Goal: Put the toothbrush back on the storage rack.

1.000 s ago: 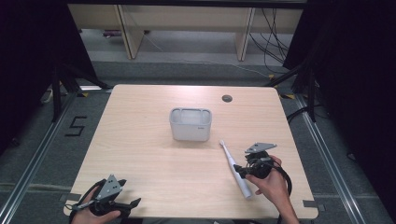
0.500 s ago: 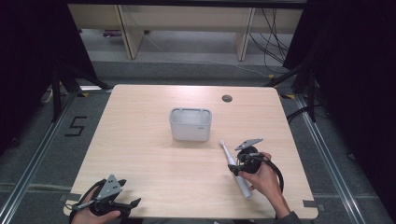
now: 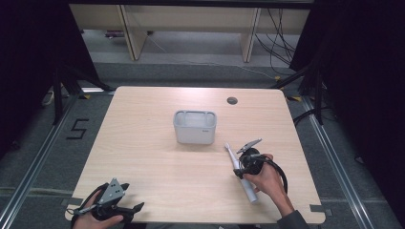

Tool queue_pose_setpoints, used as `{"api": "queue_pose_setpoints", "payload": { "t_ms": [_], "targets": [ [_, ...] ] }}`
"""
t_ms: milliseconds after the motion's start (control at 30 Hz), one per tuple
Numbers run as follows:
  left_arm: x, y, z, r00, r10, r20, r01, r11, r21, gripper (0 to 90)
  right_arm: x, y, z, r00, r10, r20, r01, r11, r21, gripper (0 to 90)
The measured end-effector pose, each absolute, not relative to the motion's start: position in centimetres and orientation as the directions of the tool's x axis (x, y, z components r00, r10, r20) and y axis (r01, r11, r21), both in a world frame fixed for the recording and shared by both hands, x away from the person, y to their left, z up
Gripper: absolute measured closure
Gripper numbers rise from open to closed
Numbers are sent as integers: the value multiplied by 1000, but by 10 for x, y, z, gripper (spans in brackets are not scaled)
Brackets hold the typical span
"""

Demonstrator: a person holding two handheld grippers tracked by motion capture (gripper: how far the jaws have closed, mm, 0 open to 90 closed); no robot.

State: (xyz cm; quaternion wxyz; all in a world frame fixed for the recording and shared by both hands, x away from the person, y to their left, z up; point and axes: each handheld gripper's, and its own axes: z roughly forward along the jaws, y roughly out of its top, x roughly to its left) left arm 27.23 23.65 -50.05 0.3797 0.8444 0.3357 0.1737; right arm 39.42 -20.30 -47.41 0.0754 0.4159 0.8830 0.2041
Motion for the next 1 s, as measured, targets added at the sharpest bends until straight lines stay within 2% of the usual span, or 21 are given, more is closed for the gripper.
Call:
{"api": "queue_pose_setpoints", "payload": {
  "t_ms": [133,200,333,433,467,500,533,600,667,700,1000],
  "targets": [
    [272,236,-500,715,698,39,432,-486,759,154,396,-202,-475,-635,772,19,715,578,393,544],
    [273,237,-500,720,690,67,417,-509,753,154,399,-202,-475,-642,767,24,712,584,389,557],
    [272,236,-500,715,698,36,434,-483,760,154,403,-201,-475,-657,752,44,710,599,371,573],
    [273,237,-500,721,690,65,417,-507,754,154,404,-200,-474,-646,762,49,726,593,348,578],
    [273,237,-500,719,692,61,423,-506,752,154,406,-200,-474,-674,738,40,701,621,352,584],
    [273,238,-499,723,688,62,419,-508,753,154,405,-199,-473,-655,754,51,722,605,335,589],
    [272,236,-500,716,697,38,430,-484,762,154,407,-199,-474,-674,737,50,707,623,334,591],
    [273,238,-499,724,686,67,413,-510,755,154,407,-197,-473,-666,744,53,719,621,311,600],
    [273,237,-499,718,693,57,426,-503,752,154,407,-196,-473,-662,748,50,728,625,284,609],
    [273,237,-500,718,694,46,427,-491,759,154,410,-197,-474,-695,718,43,696,655,294,612],
    [273,237,-499,723,689,54,420,-500,757,154,417,-193,-475,-713,699,50,688,685,239,650]
  ]
}}
